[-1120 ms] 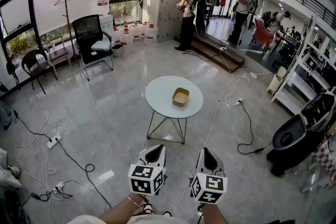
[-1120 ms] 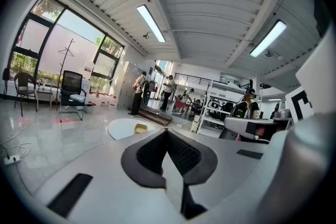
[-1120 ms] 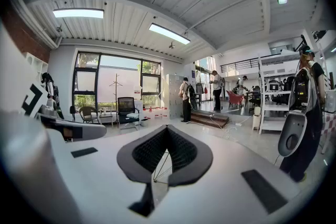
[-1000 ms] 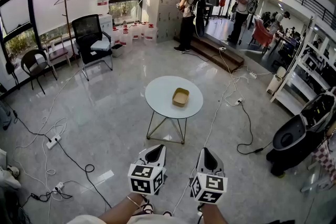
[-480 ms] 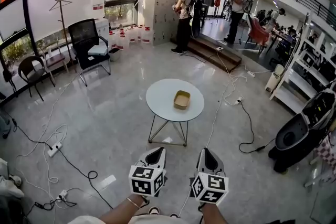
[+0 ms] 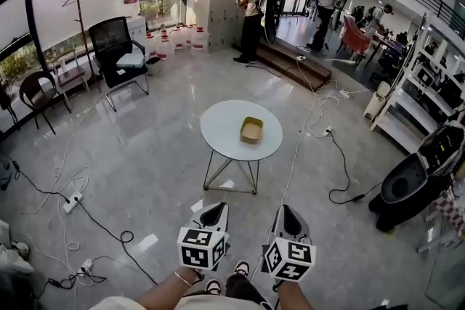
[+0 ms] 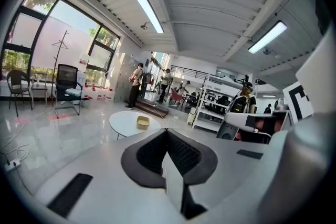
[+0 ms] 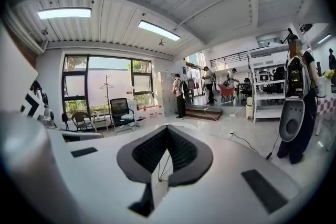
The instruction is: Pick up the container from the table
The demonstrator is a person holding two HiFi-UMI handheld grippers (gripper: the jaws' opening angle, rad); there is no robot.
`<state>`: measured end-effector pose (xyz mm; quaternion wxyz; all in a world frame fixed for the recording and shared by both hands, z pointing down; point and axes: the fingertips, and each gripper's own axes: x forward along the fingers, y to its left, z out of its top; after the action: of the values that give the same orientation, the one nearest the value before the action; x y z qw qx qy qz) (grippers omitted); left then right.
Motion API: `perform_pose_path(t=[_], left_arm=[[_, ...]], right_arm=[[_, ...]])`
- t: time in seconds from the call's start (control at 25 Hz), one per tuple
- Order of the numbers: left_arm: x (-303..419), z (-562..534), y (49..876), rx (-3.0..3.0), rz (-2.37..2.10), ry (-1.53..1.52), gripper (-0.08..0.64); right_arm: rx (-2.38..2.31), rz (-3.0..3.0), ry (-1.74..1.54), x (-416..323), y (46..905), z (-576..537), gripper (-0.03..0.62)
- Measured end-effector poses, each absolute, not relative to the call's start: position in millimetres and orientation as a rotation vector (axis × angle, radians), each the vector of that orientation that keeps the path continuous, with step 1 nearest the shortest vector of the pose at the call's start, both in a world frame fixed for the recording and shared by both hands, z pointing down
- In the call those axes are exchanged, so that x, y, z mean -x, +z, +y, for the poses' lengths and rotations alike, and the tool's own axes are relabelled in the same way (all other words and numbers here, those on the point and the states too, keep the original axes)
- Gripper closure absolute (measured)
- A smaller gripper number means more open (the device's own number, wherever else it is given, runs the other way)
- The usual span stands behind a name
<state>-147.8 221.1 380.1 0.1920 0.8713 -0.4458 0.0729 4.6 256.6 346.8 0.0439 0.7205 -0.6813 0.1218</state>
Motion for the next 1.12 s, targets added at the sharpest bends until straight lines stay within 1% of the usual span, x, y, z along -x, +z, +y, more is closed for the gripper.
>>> perform_pose_path(t=[0.48,1.12], left_arm=[[158.6,205.5,387.1,-2.407,-1.300,0.217,0.545],[135.1,141.1,399.3,-2.397,-1.329,0.249,0.545]], right_arm=[[-2.177,-2.102,0.368,-2.6,349.8,234.3,0.568],[-2.164,-2.114,0.383,-29.1,361.7,166.2,0.568]])
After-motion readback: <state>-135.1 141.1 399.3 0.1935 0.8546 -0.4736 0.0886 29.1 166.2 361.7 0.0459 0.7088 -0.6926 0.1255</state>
